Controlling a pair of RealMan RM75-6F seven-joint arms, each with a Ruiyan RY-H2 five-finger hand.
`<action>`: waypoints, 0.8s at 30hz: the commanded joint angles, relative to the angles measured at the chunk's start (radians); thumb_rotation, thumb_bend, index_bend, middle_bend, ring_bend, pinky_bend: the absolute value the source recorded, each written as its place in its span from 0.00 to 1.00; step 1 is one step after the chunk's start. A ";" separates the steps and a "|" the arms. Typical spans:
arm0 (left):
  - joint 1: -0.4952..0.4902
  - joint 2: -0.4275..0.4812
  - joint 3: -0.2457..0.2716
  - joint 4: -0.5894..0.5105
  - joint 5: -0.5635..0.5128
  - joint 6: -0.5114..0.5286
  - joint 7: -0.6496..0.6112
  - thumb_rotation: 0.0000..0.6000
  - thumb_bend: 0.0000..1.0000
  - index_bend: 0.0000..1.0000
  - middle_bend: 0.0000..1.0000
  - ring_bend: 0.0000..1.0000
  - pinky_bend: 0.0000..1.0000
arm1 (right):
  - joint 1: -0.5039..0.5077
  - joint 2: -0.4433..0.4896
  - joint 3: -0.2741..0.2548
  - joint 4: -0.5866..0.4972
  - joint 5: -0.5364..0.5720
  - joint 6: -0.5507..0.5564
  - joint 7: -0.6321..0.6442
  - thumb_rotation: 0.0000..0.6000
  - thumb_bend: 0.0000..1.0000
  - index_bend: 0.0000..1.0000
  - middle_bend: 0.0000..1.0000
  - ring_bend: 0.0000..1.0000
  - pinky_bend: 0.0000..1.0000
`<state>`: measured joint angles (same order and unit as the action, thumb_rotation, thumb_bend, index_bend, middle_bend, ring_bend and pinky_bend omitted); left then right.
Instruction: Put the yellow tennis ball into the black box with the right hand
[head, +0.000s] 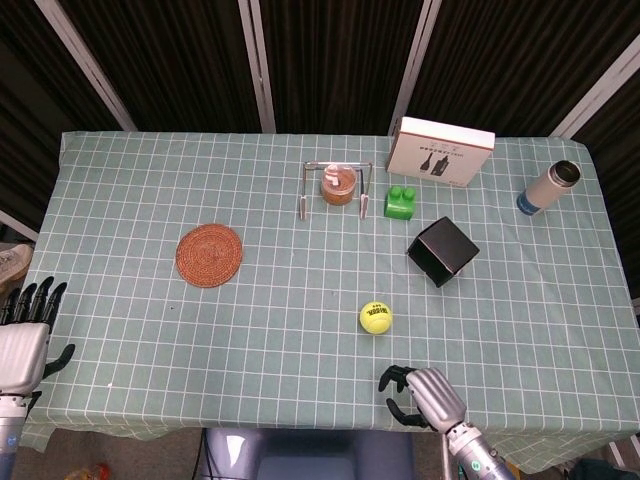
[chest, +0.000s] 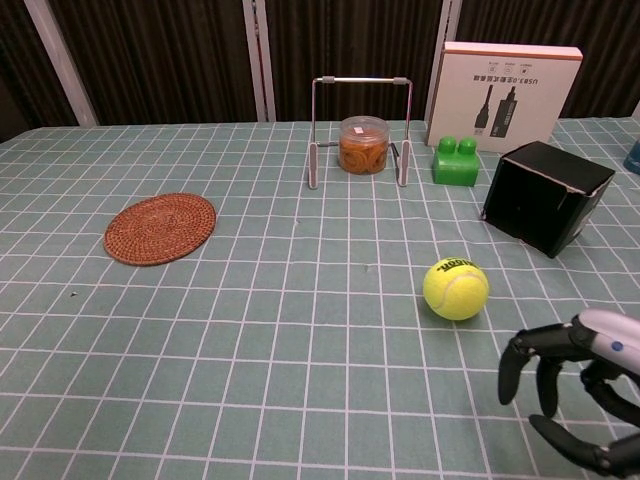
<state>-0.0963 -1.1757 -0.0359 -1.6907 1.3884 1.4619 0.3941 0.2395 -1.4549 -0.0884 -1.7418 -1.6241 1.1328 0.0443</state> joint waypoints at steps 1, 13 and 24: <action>-0.007 0.002 -0.002 0.004 -0.006 -0.014 -0.007 1.00 0.22 0.00 0.00 0.00 0.00 | 0.016 -0.050 0.033 -0.012 0.035 -0.018 -0.020 1.00 0.50 0.46 0.43 0.50 0.86; -0.011 0.016 -0.016 0.007 -0.038 -0.029 -0.029 1.00 0.22 0.00 0.00 0.00 0.00 | 0.086 -0.199 0.174 0.000 0.216 -0.087 0.007 1.00 0.50 0.32 0.40 0.45 0.84; -0.014 0.018 -0.028 0.008 -0.076 -0.039 -0.026 1.00 0.22 0.00 0.00 0.00 0.00 | 0.127 -0.290 0.232 0.072 0.292 -0.120 0.106 1.00 0.50 0.26 0.37 0.42 0.81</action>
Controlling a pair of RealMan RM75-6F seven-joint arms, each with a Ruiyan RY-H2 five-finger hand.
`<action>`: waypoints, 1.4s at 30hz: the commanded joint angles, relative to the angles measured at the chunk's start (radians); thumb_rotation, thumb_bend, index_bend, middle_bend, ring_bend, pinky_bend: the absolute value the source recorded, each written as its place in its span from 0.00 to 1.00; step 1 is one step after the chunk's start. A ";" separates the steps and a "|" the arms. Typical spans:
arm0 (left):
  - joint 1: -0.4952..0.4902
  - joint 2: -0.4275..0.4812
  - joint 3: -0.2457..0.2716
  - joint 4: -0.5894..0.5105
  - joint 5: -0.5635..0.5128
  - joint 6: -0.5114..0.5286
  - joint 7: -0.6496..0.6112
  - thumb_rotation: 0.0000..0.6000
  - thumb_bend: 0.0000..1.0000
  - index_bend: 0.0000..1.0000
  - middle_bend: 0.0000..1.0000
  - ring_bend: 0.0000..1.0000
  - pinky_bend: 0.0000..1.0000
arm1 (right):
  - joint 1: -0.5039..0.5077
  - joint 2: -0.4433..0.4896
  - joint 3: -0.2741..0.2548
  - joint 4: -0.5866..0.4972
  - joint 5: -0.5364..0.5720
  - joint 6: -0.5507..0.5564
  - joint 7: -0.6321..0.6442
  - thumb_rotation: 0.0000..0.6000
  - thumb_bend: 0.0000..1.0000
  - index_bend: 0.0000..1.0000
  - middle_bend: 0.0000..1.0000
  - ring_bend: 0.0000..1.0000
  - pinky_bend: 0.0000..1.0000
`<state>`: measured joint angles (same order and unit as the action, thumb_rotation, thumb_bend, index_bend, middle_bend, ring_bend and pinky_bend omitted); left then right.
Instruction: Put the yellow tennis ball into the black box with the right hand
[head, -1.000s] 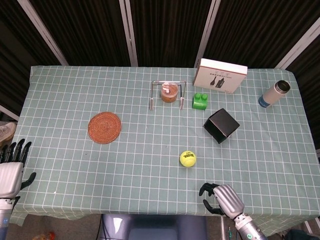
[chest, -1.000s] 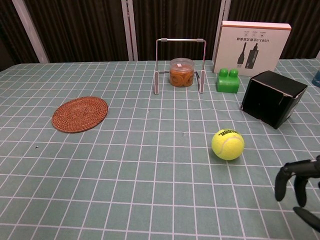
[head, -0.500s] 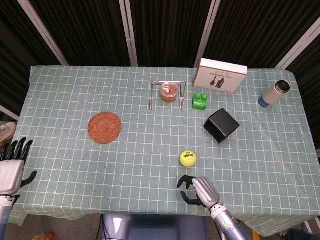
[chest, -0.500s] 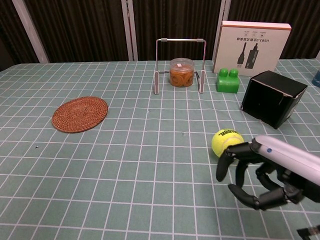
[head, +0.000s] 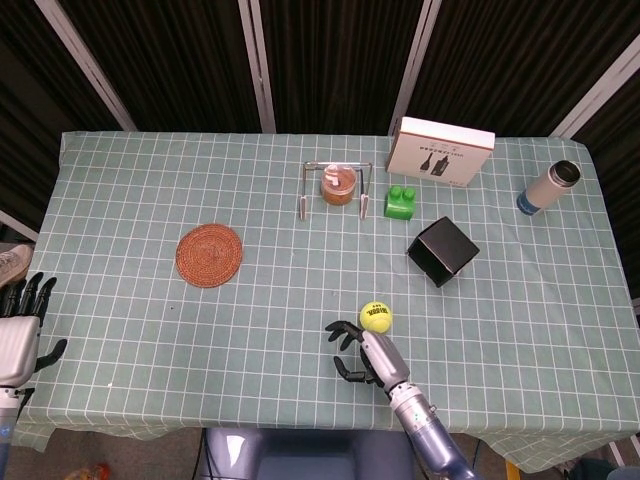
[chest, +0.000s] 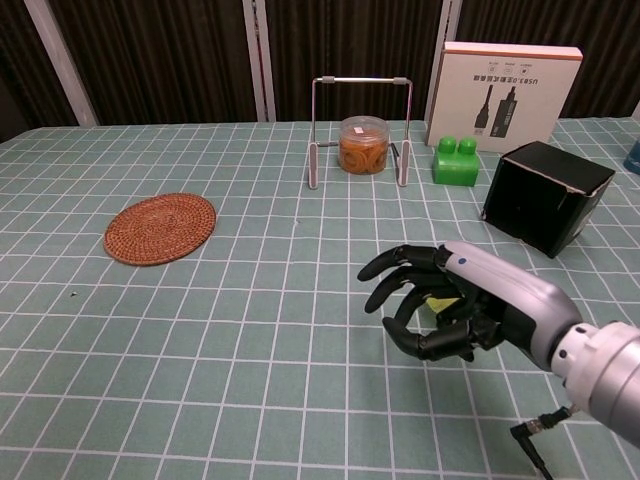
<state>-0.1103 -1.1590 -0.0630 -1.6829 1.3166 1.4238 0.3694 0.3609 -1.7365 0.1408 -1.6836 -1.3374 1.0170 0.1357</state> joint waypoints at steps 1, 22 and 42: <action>0.000 0.001 -0.001 0.000 -0.006 -0.002 -0.002 1.00 0.22 0.00 0.00 0.00 0.00 | 0.006 -0.009 0.002 0.018 0.007 -0.006 0.022 1.00 0.50 0.26 0.37 0.42 0.81; -0.010 0.023 0.013 -0.020 -0.033 -0.054 -0.019 1.00 0.22 0.00 0.00 0.00 0.00 | 0.062 0.039 -0.033 0.114 -0.052 -0.123 0.302 1.00 0.50 0.16 0.35 0.40 0.69; -0.021 0.011 0.011 -0.020 -0.068 -0.067 0.010 1.00 0.22 0.00 0.00 0.00 0.00 | 0.118 0.081 -0.054 0.231 -0.151 -0.105 0.499 1.00 0.50 0.16 0.35 0.33 0.59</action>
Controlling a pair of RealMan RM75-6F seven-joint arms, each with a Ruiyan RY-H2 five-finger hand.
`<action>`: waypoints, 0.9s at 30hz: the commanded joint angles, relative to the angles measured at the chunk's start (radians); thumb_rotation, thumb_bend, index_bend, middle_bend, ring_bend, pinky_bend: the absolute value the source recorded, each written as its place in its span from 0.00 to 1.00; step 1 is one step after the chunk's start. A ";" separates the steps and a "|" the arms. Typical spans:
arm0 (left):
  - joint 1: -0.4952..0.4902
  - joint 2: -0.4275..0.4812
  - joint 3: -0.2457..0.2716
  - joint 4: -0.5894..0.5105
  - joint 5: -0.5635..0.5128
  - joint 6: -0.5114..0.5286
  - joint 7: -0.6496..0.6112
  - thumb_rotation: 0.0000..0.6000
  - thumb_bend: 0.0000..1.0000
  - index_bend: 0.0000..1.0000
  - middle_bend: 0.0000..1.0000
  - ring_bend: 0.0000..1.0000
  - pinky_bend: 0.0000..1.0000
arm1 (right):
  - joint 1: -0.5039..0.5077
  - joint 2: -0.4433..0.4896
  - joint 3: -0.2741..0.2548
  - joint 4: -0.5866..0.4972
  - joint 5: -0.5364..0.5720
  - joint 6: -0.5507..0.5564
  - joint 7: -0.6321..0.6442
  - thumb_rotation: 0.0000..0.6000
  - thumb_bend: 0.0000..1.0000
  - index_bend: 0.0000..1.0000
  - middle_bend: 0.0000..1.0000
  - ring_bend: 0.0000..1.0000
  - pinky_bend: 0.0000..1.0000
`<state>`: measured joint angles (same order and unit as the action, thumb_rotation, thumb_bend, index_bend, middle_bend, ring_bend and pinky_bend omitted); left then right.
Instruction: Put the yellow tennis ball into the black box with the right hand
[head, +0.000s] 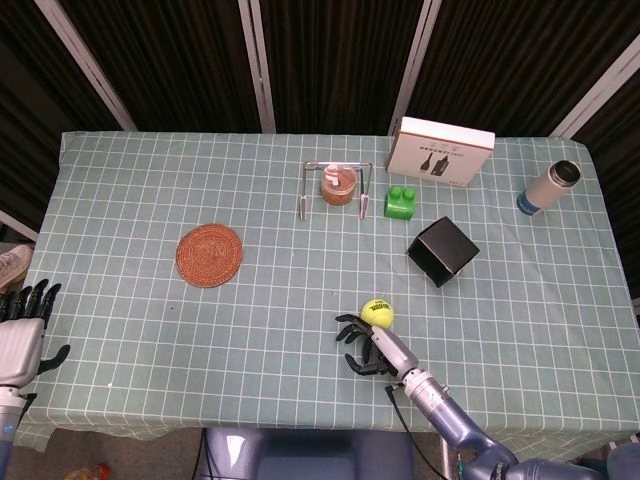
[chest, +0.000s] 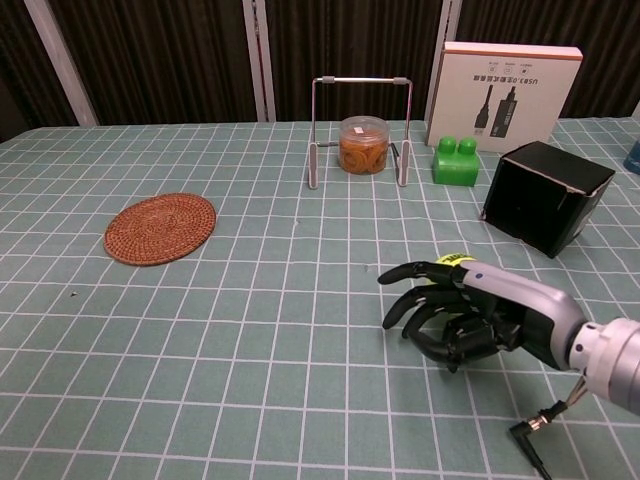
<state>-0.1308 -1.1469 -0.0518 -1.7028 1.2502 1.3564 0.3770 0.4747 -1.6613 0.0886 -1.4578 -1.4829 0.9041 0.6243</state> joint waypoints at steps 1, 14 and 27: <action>-0.001 -0.002 0.000 0.000 -0.003 -0.001 0.004 1.00 0.22 0.00 0.00 0.00 0.00 | 0.006 0.009 -0.003 0.008 -0.006 0.010 0.013 1.00 0.50 0.16 0.35 0.33 0.59; -0.010 -0.012 0.000 0.000 -0.022 -0.008 0.025 1.00 0.22 0.00 0.00 0.00 0.00 | 0.035 0.054 -0.010 0.040 -0.004 -0.003 0.096 1.00 0.50 0.16 0.33 0.33 0.58; -0.017 -0.025 0.001 0.004 -0.040 -0.011 0.050 1.00 0.22 0.00 0.00 0.00 0.00 | 0.056 0.090 -0.024 0.091 -0.034 0.023 0.191 1.00 0.50 0.16 0.32 0.32 0.58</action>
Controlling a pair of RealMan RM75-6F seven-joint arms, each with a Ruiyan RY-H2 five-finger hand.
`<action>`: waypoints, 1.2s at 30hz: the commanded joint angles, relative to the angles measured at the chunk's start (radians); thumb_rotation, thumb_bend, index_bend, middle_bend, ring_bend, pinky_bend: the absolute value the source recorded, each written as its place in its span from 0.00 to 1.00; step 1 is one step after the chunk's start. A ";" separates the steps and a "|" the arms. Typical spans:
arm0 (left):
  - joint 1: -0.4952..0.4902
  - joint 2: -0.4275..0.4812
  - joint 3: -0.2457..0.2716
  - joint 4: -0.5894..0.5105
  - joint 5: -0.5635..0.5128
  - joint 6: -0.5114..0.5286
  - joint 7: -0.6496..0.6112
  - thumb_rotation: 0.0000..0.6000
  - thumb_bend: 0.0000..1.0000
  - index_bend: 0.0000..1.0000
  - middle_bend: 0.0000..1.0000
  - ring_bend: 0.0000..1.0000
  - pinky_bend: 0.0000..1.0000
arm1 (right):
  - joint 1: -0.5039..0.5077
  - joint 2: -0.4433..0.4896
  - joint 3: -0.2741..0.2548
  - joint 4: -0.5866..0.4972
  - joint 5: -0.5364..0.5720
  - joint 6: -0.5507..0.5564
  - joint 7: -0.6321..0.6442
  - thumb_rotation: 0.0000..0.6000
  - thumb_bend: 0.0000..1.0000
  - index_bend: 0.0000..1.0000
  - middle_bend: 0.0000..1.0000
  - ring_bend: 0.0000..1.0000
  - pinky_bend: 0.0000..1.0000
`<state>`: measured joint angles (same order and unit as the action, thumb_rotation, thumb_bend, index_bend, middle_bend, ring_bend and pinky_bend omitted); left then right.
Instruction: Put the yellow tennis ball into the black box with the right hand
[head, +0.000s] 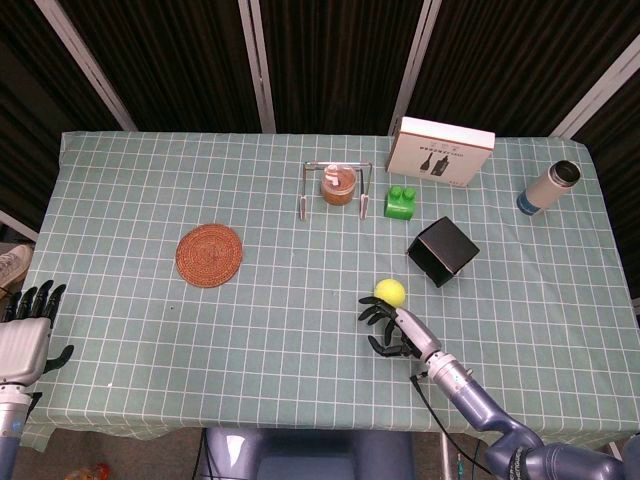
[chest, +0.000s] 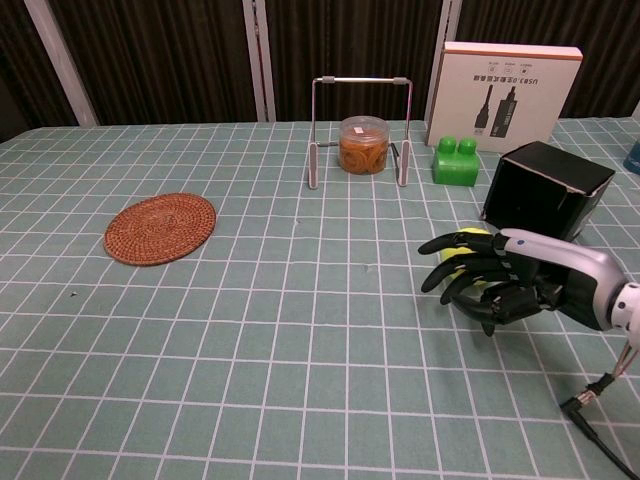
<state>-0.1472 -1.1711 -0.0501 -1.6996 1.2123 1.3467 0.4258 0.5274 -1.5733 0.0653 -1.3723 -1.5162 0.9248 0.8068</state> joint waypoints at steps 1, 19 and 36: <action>-0.002 -0.002 -0.001 0.001 -0.003 -0.002 0.002 1.00 0.22 0.00 0.00 0.00 0.00 | 0.005 0.003 0.000 0.011 0.001 0.002 0.016 1.00 0.50 0.16 0.31 0.31 0.58; -0.019 -0.013 -0.007 0.010 -0.045 -0.021 0.023 1.00 0.22 0.00 0.00 0.00 0.00 | 0.037 -0.045 0.021 0.136 0.017 0.017 0.168 1.00 0.50 0.00 0.12 0.14 0.48; -0.033 -0.024 -0.011 0.016 -0.083 -0.033 0.046 1.00 0.22 0.00 0.00 0.00 0.00 | 0.083 -0.050 0.020 0.280 0.011 -0.013 0.289 1.00 0.50 0.00 0.12 0.13 0.25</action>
<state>-0.1799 -1.1945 -0.0615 -1.6836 1.1293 1.3140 0.4718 0.6079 -1.6236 0.0874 -1.0957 -1.5038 0.9124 1.0925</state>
